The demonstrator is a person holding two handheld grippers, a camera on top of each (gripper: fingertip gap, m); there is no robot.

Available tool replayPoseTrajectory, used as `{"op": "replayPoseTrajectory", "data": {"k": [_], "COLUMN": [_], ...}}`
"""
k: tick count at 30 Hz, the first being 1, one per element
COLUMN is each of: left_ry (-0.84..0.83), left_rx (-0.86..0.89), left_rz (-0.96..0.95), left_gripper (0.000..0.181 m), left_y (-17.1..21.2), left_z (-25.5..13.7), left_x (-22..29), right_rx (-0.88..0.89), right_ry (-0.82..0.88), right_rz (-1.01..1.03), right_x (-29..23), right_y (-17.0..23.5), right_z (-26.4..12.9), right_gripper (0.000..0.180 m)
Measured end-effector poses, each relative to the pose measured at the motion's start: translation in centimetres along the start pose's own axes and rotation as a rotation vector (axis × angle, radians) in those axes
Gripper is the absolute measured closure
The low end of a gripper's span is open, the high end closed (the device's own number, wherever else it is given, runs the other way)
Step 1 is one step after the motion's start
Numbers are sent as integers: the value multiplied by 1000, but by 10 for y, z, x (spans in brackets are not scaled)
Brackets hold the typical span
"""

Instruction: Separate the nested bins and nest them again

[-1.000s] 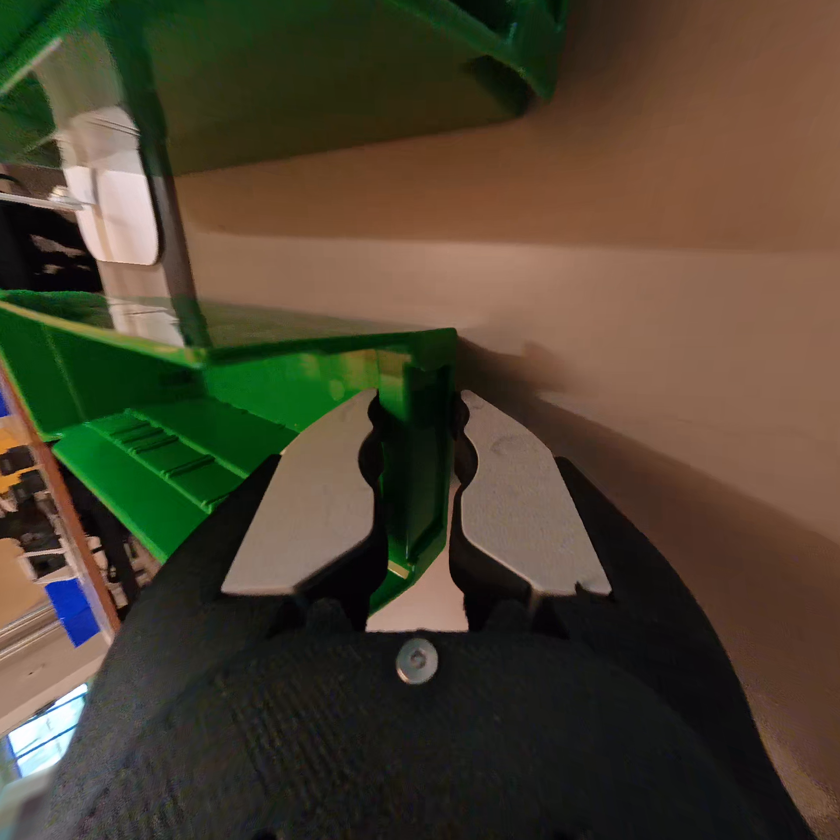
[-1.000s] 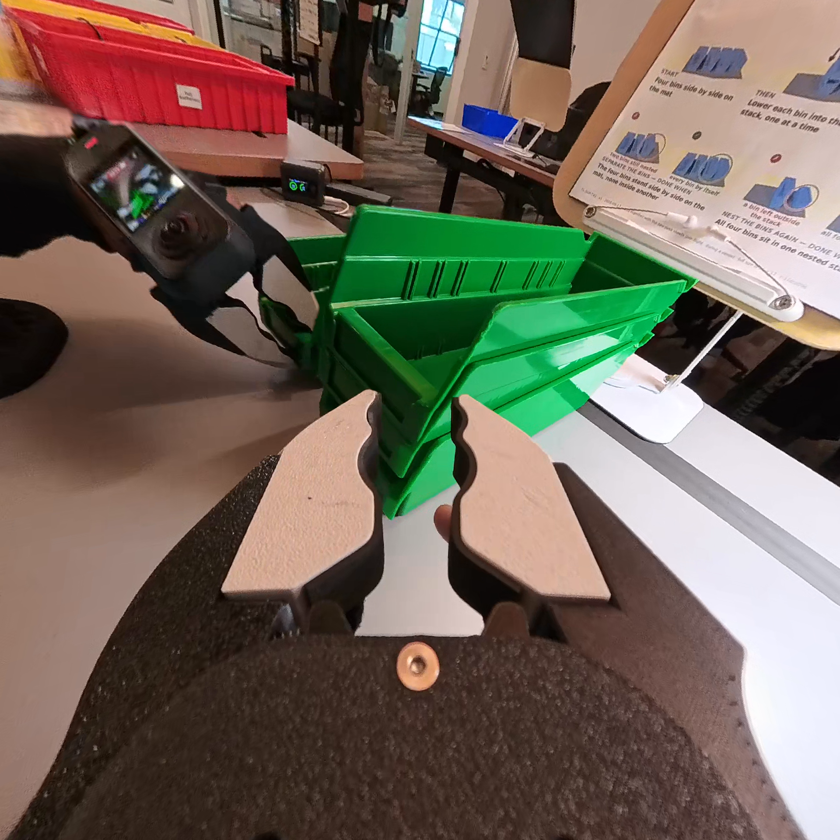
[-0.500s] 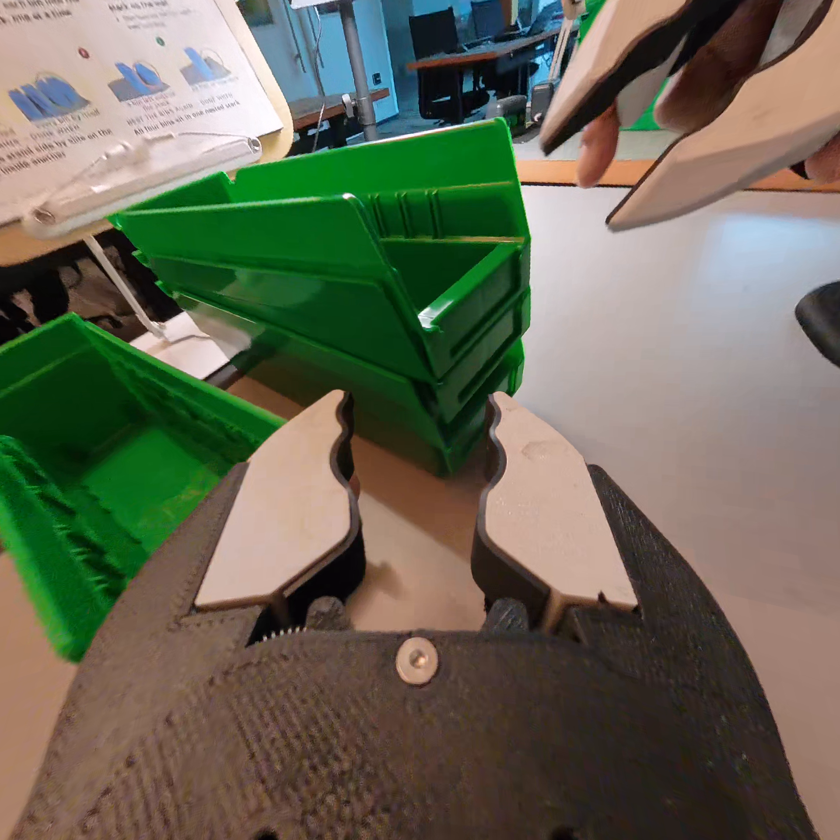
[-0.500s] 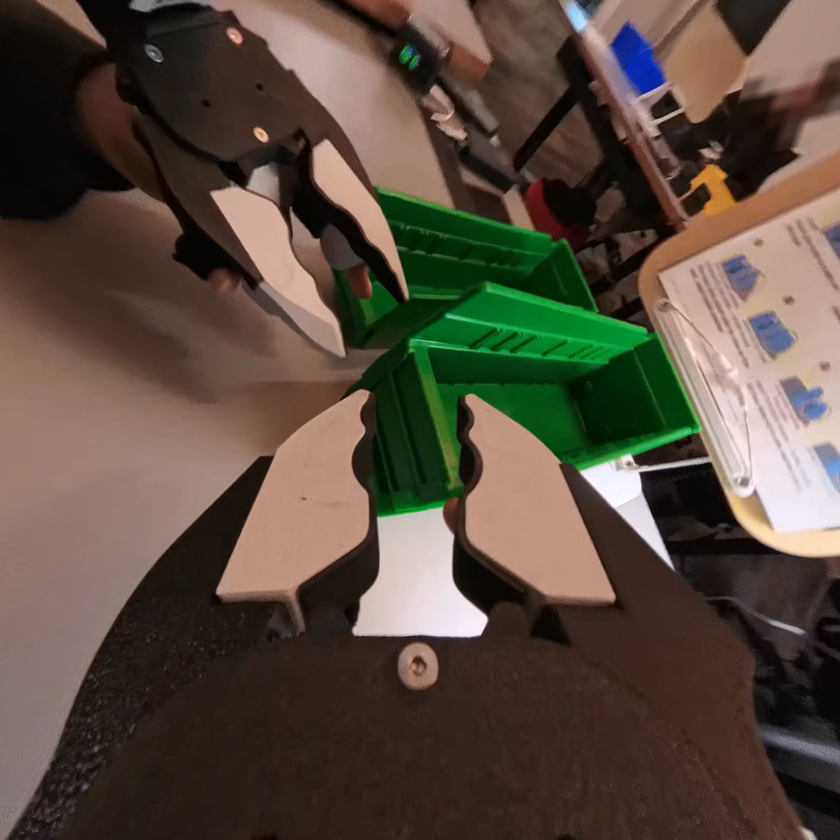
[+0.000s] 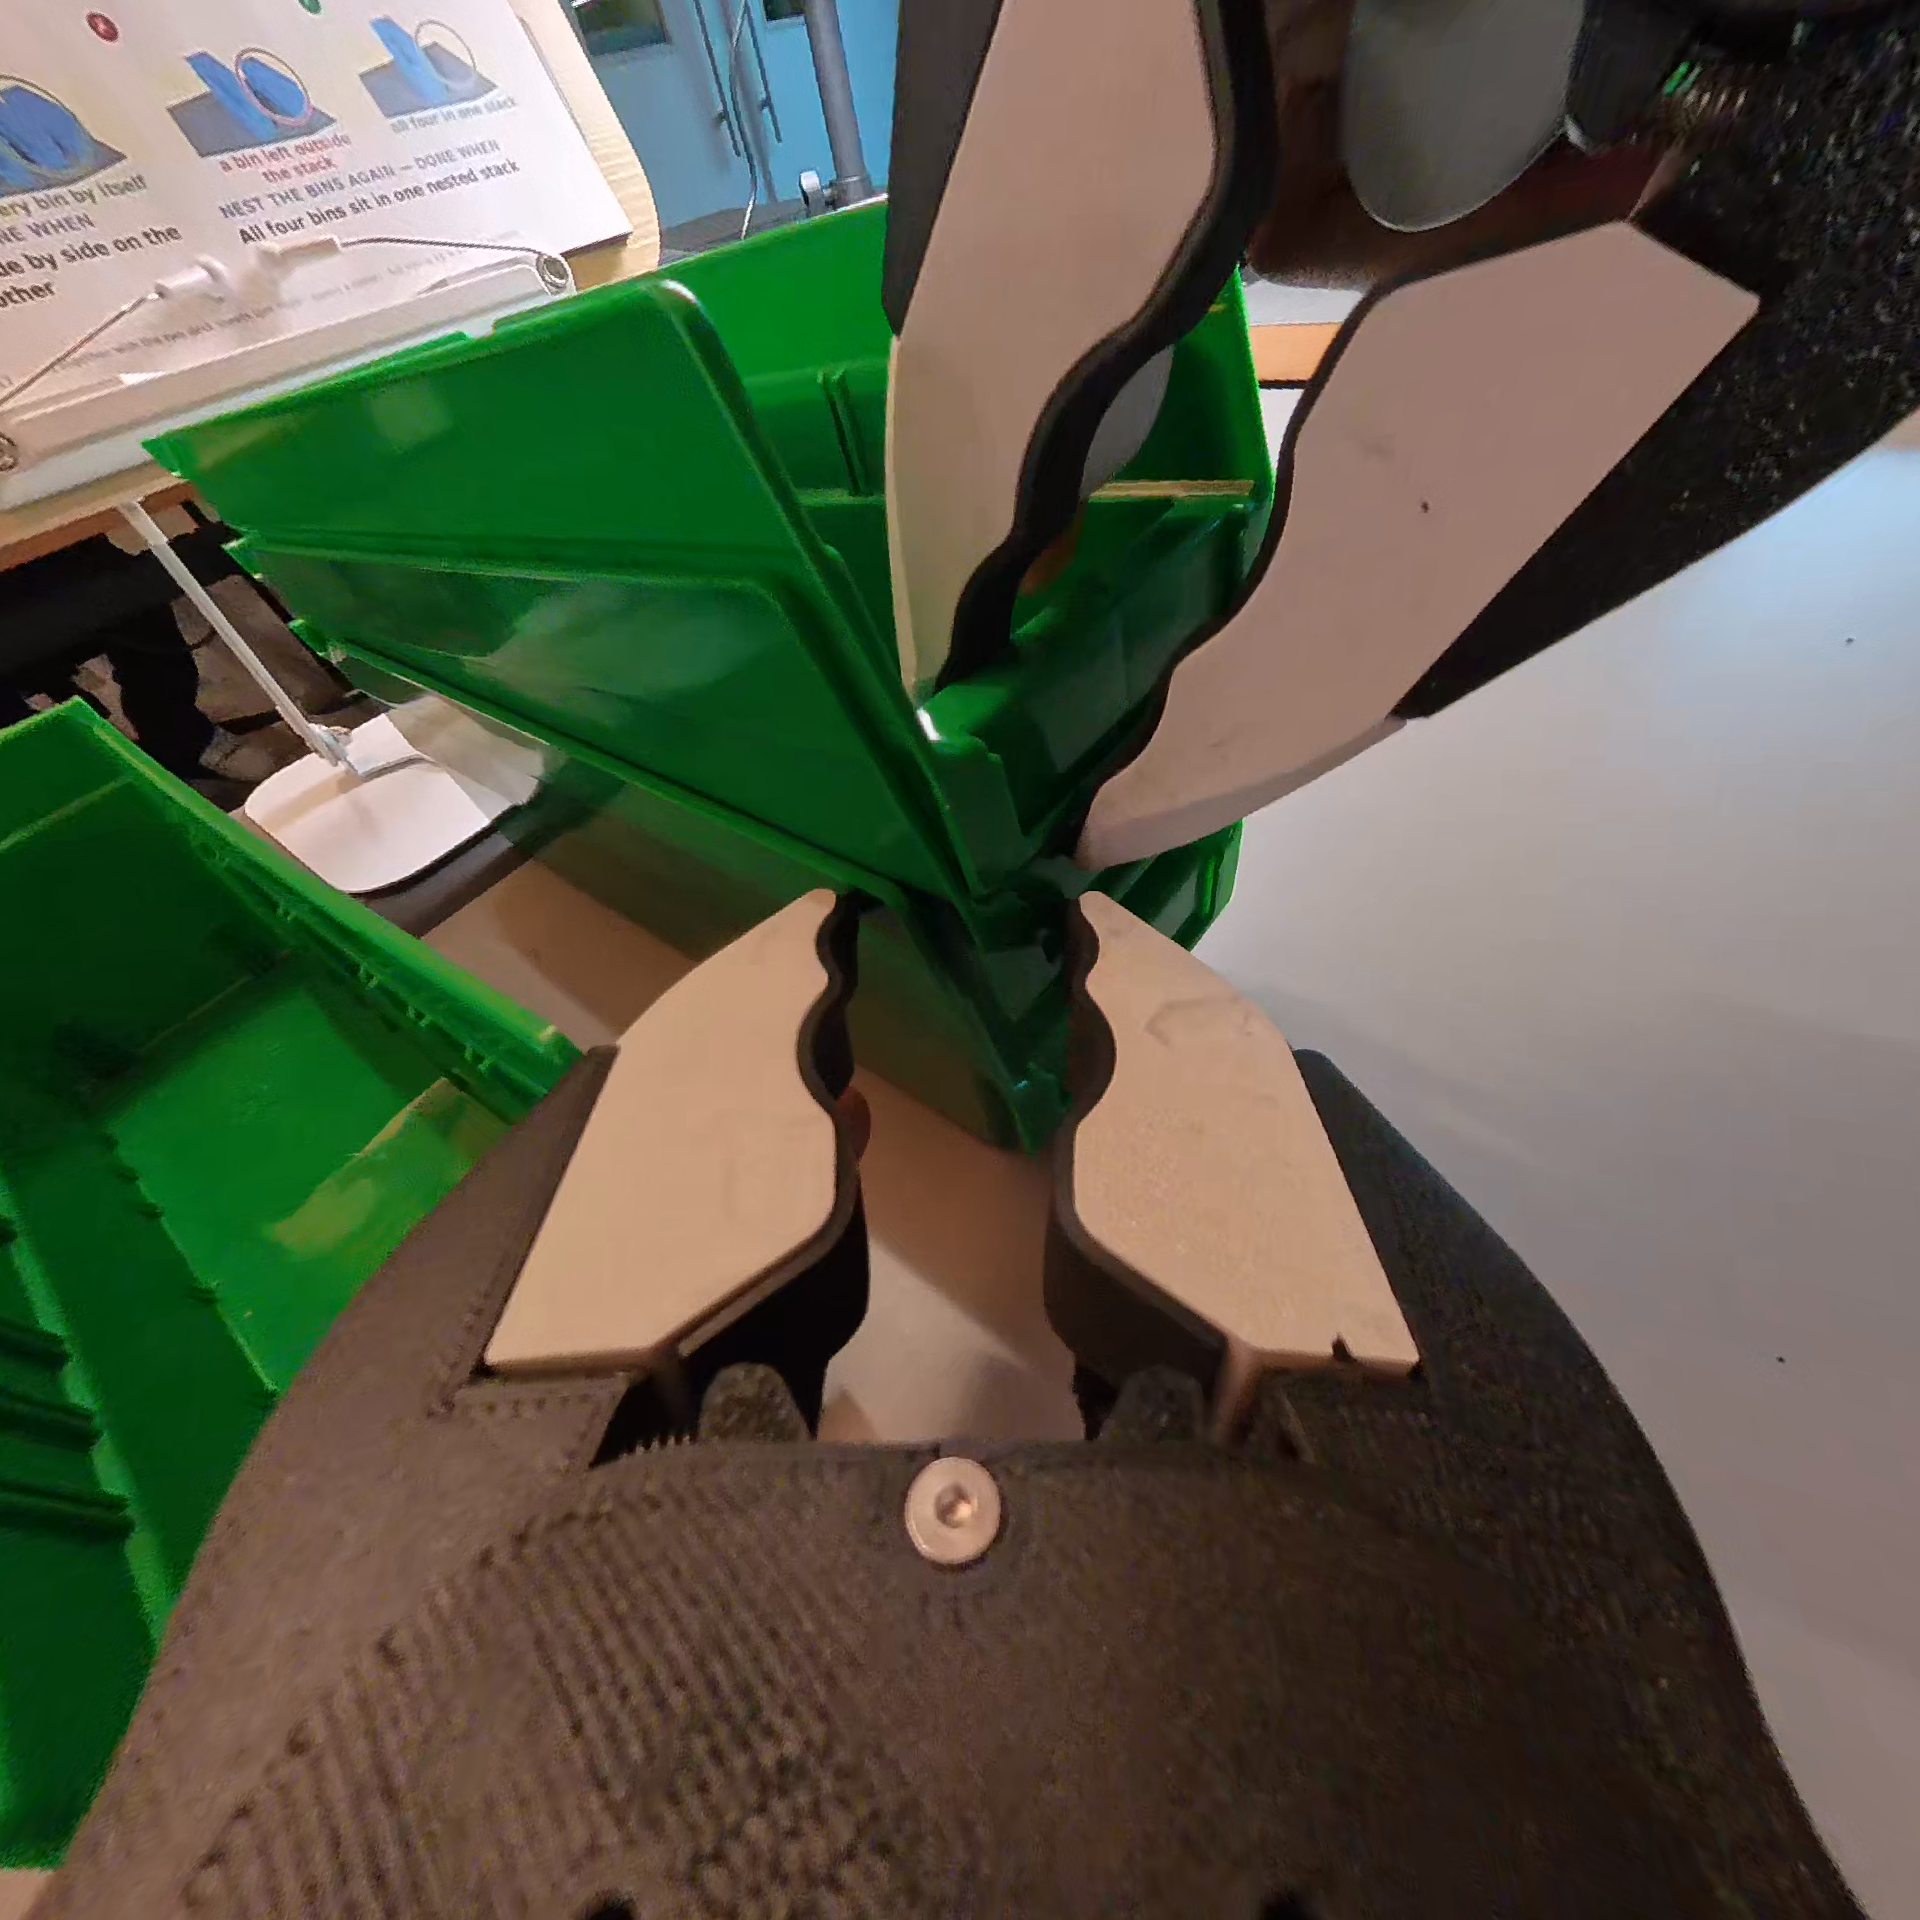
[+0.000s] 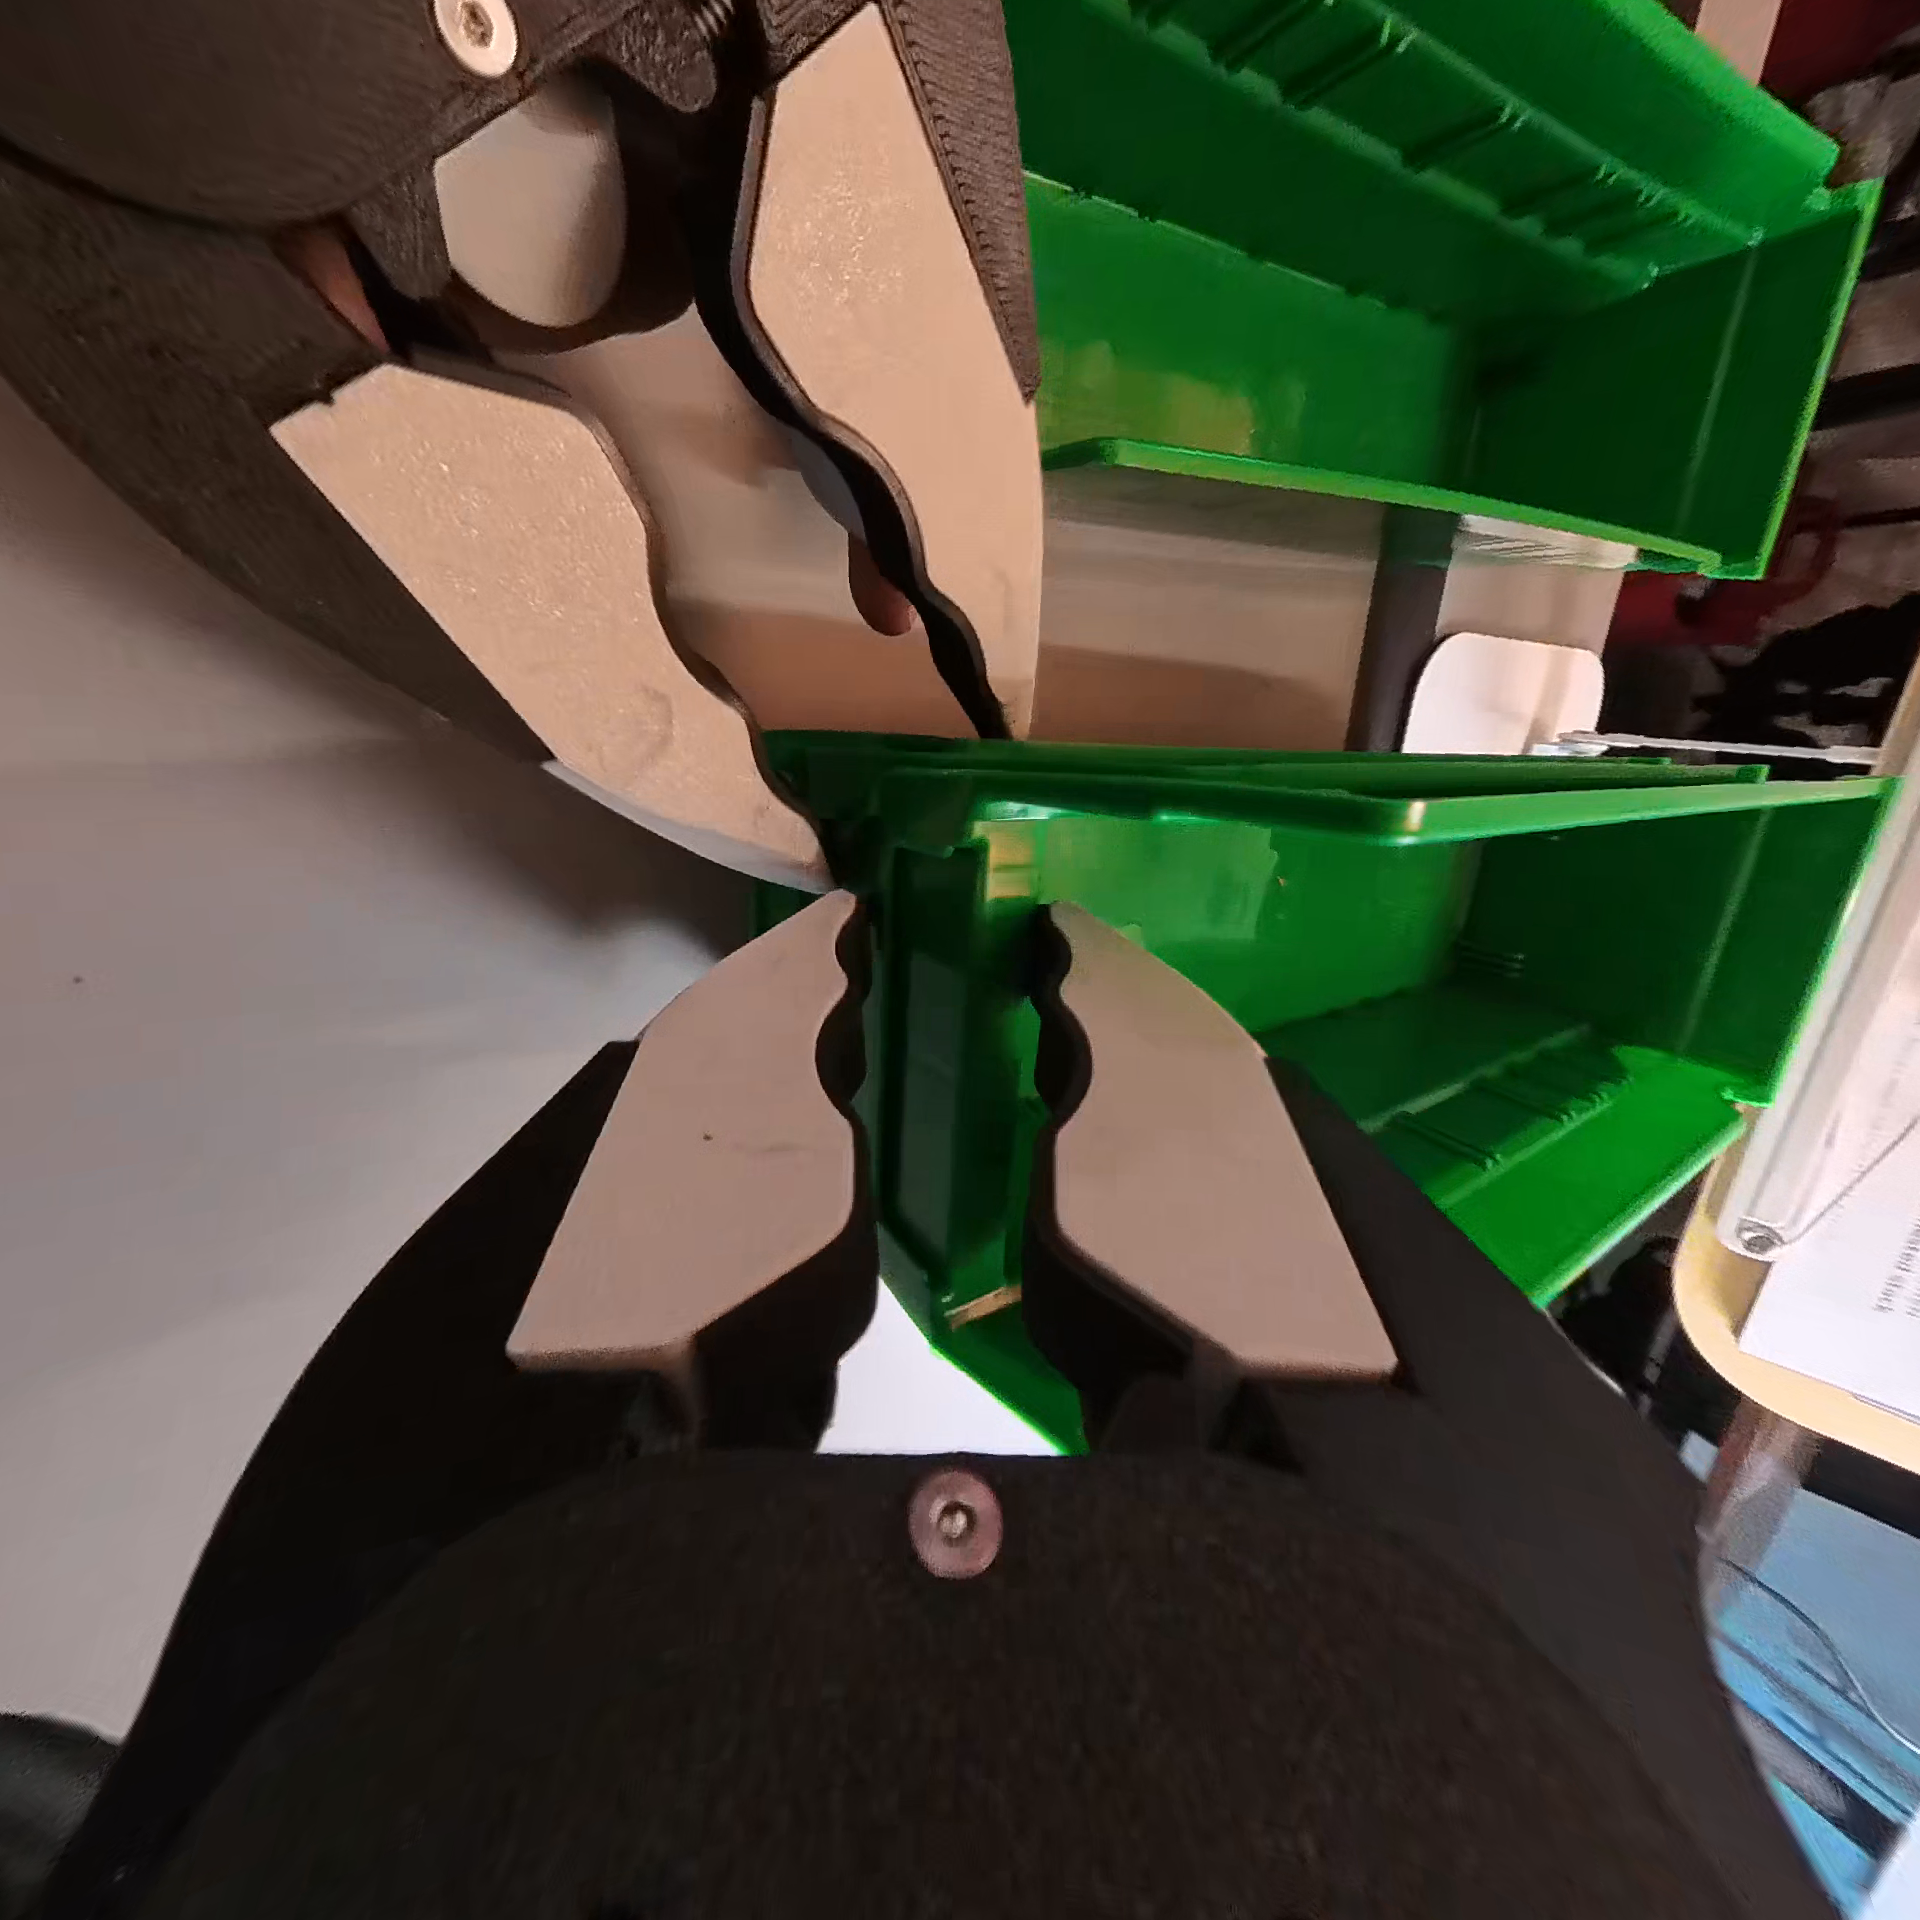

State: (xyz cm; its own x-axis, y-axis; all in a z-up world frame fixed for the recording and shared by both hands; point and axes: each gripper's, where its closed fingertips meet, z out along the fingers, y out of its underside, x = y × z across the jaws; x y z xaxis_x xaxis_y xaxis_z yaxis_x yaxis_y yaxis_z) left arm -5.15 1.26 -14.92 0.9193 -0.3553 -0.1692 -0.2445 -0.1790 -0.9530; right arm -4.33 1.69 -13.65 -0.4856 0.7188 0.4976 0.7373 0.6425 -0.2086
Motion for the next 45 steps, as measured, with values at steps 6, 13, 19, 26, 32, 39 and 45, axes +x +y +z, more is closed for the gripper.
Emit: {"op": "replayPoseTrajectory", "data": {"k": [6, 13, 19, 26, 32, 39, 45], "left_ry": [9, 23, 14, -5, -6, 13, 9], "left_rx": [10, 60, 104, 140, 162, 181, 192], "left_rz": [-13, -47, -81, -73, -90, -103, -103], "left_gripper": [148, 151, 154, 160, 161, 162, 162], "left_y": [-4, -11, -16, -22, -27, -29, -29], "left_z": [2, 0, -3, -6, -7, -7, -5], "left_x": [7, 9, 8, 8, 7, 11, 13], "right_rx": [-30, -30, -5, 27, 40, 46, 70], "right_ry": [-74, -145, -134, -137, -133, -84, -80], "right_rz": [-9, -17, -16, 1, 4, -40, -35], "right_x": [1, 7, 12, 17, 22, 22, 23], "right_y": [6, 6, 3, 2, 1, -1, 1], "right_z": [-8, -20, -24, -30, -36, -40, -43], "right_gripper": [152, 153, 152, 152, 152, 151, 152]}}
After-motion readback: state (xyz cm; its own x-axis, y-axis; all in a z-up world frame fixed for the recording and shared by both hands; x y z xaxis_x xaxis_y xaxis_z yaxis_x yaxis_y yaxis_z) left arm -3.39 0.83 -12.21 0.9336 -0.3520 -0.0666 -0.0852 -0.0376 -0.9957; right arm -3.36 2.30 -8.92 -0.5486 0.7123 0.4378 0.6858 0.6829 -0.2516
